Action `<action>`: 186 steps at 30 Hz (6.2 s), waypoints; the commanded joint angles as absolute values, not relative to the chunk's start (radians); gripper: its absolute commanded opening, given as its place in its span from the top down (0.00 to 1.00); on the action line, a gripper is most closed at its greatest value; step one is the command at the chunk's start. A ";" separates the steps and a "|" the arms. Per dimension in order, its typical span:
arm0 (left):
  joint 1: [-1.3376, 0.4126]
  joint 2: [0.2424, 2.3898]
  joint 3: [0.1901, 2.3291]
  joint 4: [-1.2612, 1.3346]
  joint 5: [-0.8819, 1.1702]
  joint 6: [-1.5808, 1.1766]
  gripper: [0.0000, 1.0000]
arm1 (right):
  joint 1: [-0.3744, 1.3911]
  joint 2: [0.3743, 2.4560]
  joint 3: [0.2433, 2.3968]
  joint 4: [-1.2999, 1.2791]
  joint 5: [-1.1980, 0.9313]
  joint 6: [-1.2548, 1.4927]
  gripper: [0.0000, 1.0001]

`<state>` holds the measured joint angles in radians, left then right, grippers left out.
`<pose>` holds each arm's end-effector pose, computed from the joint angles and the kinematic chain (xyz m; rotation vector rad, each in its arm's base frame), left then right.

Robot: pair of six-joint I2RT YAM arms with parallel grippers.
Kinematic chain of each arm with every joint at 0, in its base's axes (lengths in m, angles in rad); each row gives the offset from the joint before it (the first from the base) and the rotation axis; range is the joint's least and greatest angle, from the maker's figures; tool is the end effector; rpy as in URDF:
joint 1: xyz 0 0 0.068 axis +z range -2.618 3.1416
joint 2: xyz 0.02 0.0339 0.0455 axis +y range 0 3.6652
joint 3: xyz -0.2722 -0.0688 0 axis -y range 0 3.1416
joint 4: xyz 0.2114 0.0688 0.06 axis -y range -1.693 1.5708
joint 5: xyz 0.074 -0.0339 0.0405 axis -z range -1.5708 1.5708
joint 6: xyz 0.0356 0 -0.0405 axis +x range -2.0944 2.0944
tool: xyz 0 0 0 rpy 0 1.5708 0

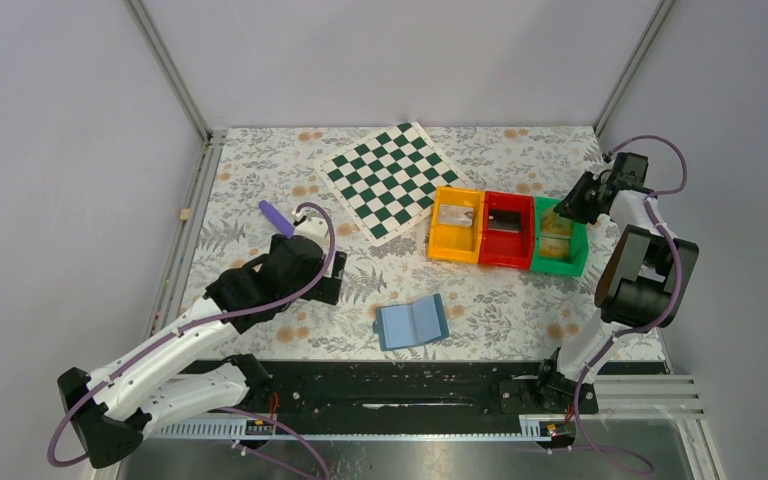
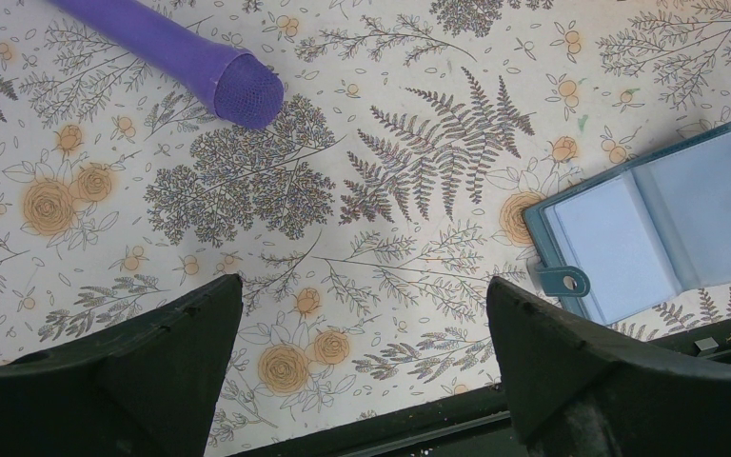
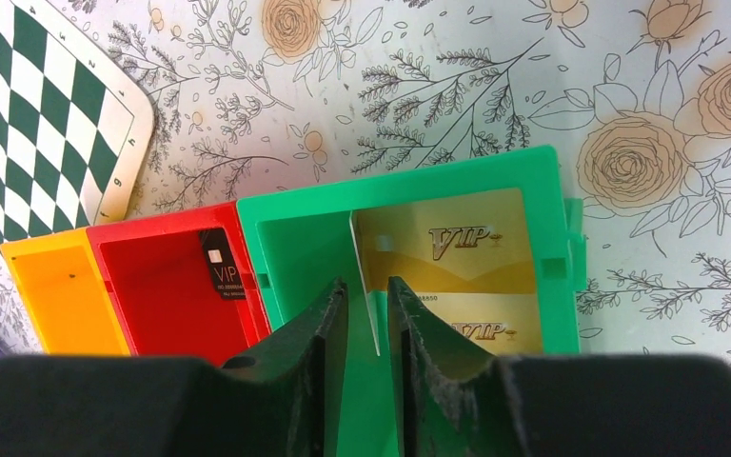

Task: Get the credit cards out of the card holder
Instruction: Place the credit card in the storage box.

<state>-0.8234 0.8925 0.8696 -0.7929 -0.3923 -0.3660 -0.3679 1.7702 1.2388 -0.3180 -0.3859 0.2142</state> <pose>0.1019 -0.0899 0.3027 0.3458 2.2867 -0.1327 0.3381 -0.1160 0.2446 0.5124 2.3187 0.3928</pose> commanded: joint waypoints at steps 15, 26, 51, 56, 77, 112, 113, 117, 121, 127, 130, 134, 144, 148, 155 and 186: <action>-0.821 0.879 0.904 -0.766 -0.396 -0.356 0.01 | -0.371 1.803 1.293 -0.335 -0.428 0.208 0.76; -0.820 0.894 0.904 -0.766 -0.399 -0.351 0.01 | -0.371 1.762 1.304 -0.322 -0.457 0.194 1.00; -0.819 1.033 0.976 -0.766 -0.365 -0.335 0.01 | -0.440 1.894 1.433 -0.420 -0.563 0.017 0.90; -0.820 1.058 0.988 -0.764 -0.359 -0.338 0.01 | -0.440 1.906 1.431 -0.408 -0.545 0.028 0.92; -0.820 1.040 0.948 -0.746 -0.344 -0.367 0.01 | -0.437 1.845 1.466 -0.430 -0.489 0.124 0.68; -0.821 1.034 0.936 -0.733 -0.352 -0.357 0.01 | -0.387 1.945 1.462 -0.459 -0.470 0.057 0.75; -0.820 1.034 0.936 -0.733 -0.353 -0.357 0.01 | -0.387 1.943 1.461 -0.460 -0.469 0.056 0.76; -0.821 1.036 0.936 -0.733 -0.352 -0.356 0.01 | -0.387 1.940 1.465 -0.461 -0.475 0.050 0.88; -0.821 1.037 0.936 -0.732 -0.350 -0.352 0.01 | -0.387 1.914 1.460 -0.464 -0.484 0.044 1.00; -0.820 1.043 0.937 -0.731 -0.351 -0.347 0.01 | -0.402 1.879 1.484 -0.484 -0.511 0.019 1.00; -0.820 1.047 0.938 -0.727 -0.348 -0.347 0.01 | -0.415 1.883 1.510 -0.516 -0.522 0.008 1.00; -0.820 1.059 0.941 -0.726 -0.345 -0.345 0.01 | -0.425 1.879 1.510 -0.518 -0.534 0.005 1.00; -0.820 1.072 0.945 -0.726 -0.343 -0.345 0.01 | -0.445 1.928 1.562 -0.537 -0.528 -0.026 0.98; -0.821 1.083 0.948 -0.726 -0.340 -0.344 0.01 | -0.448 1.943 1.574 -0.543 -0.524 -0.026 0.96; -0.820 1.086 0.946 -0.727 -0.341 -0.345 0.01 | -0.449 1.959 1.576 -0.541 -0.520 -0.025 0.96; -0.819 1.055 0.937 -0.726 -0.334 -0.350 0.01 | -0.457 1.928 1.602 -0.540 -0.443 0.082 0.73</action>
<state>-0.8234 1.0866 0.9398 -0.7609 -0.3443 -0.3576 -0.4530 1.9594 1.5570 -0.5335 -0.4557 0.0509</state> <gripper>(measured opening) 0.985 0.273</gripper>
